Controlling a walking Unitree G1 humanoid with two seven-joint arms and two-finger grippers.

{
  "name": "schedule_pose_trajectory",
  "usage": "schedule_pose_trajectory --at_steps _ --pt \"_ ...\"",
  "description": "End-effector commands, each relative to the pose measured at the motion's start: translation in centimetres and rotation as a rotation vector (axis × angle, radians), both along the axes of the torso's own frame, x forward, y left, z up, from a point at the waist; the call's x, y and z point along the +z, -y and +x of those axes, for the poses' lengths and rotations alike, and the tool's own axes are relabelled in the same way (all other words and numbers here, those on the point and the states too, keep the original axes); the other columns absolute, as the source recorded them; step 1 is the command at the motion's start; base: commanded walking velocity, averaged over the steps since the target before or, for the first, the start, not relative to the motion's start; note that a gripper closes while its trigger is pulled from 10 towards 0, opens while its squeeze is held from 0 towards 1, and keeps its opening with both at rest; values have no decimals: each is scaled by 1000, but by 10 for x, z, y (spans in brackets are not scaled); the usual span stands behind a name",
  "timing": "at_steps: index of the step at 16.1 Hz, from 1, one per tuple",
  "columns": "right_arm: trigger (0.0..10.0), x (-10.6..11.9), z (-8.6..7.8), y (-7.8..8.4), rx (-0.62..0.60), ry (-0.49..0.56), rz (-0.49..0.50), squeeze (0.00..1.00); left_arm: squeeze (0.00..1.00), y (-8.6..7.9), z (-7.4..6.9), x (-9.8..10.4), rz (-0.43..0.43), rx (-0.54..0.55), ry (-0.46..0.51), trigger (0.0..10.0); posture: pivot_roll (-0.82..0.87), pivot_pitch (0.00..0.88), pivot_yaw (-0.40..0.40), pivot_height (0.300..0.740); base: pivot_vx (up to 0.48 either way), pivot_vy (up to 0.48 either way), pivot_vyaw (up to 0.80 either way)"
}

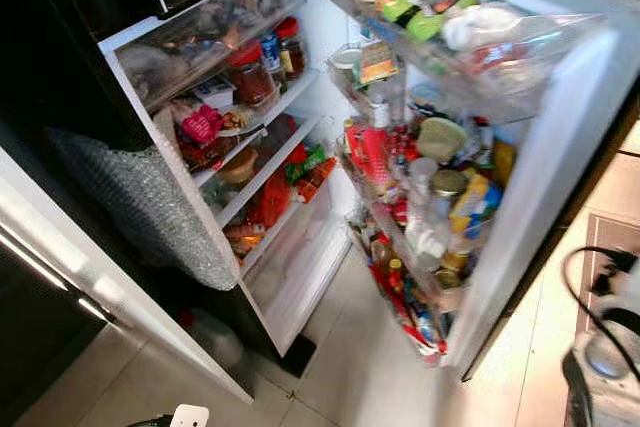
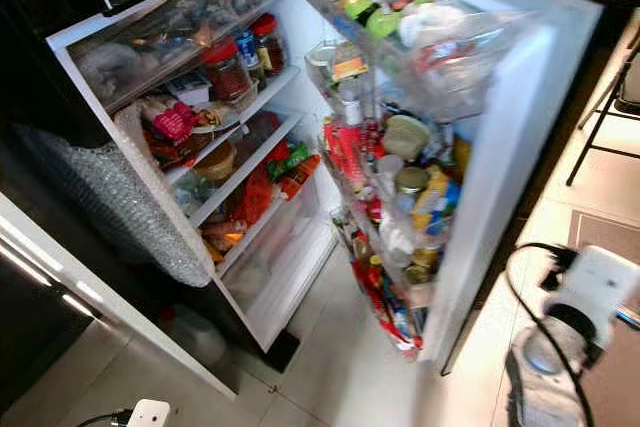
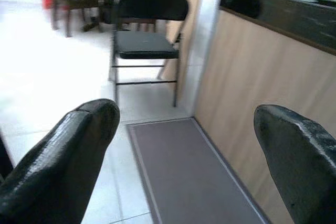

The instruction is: Restocking fridge

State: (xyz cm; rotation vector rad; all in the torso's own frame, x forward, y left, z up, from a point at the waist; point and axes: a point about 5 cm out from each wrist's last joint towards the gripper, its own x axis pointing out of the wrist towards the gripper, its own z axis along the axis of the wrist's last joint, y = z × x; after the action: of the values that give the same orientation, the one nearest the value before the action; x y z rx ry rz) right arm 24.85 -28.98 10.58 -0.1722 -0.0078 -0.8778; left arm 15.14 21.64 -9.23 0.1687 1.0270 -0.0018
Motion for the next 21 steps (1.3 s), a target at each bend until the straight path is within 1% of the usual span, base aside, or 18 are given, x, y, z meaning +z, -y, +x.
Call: schedule_pose_trajectory --at_steps 1,2,4,6,8,9,11,12,13,14,15,16,17,18,19,20,21 --pt "10000 -1 6 -8 53 -16 13 0 0 -7 -2 0 23 -9 -15 10000 -115 7 123 740 0 0 0" --pt "10000 -1 10 -14 99 -31 4 0 0 -7 -2 1 24 -9 -14 10000 -115 7 123 740 0 0 0" --pt "10000 -1 12 -20 137 -45 -12 0 0 -7 -2 1 23 -10 -14 10000 -115 4 122 740 0 0 0" --pt "10000 -4 15 -34 206 -59 -2 0 0 -6 -1 1 21 -12 -14 10000 -114 0 122 740 0 0 0" --pt "10000 -2 18 -52 320 -64 -19 0 0 -6 -1 1 20 -14 -13 10000 -117 0 122 740 0 0 0" --pt "10000 0 20 -63 390 -63 -29 0 0 -6 -1 1 21 -15 -13 10000 -117 0 122 740 0 0 0" --pt "10000 1 25 -89 569 -75 -27 0 0 -6 -1 1 22 -15 -13 10000 -113 0 120 740 0 0 0" --pt "10000 0 25 -98 626 -84 -22 0 0 -6 -1 1 22 -15 -13 10000 -112 0 119 740 0 0 0" --pt "10000 -1 25 -114 738 -120 -38 0 0 -6 -1 1 22 -14 -12 10000 -113 0 119 740 0 0 0" --pt "10000 -1 24 -128 827 -147 -83 0 0 -6 0 1 22 -15 -12 10000 -114 0 119 740 0 0 0" --pt "10000 -1 25 -148 943 -164 -105 0 0 -6 0 1 22 -16 -12 10000 -117 0 117 740 0 0 0" --pt "10000 -1 25 -155 979 -164 -100 0 0 -6 0 1 22 -16 -12 10000 -117 0 117 740 0 0 0" --pt "10000 1 24 -174 1099 -159 -80 0 0 -6 0 1 21 -16 -12 10000 -110 0 115 740 0 0 0" --pt "10000 2 22 -184 1162 -163 -78 0 0 -6 0 1 20 -16 -12 10000 -110 0 115 740 0 0 0" --pt "10000 3 16 -203 1314 -181 -76 0 0 -5 0 1 21 -15 -12 10000 -111 0 113 740 0 0 0" --pt "10000 2 14 -209 1363 -195 -65 0 0 -5 0 1 21 -16 -12 10000 -111 0 112 740 0 0 0" --pt "10000 0 12 -211 1386 -206 -59 0 0 -5 -1 1 22 -15 -12 10000 -111 0 112 740 0 0 0"
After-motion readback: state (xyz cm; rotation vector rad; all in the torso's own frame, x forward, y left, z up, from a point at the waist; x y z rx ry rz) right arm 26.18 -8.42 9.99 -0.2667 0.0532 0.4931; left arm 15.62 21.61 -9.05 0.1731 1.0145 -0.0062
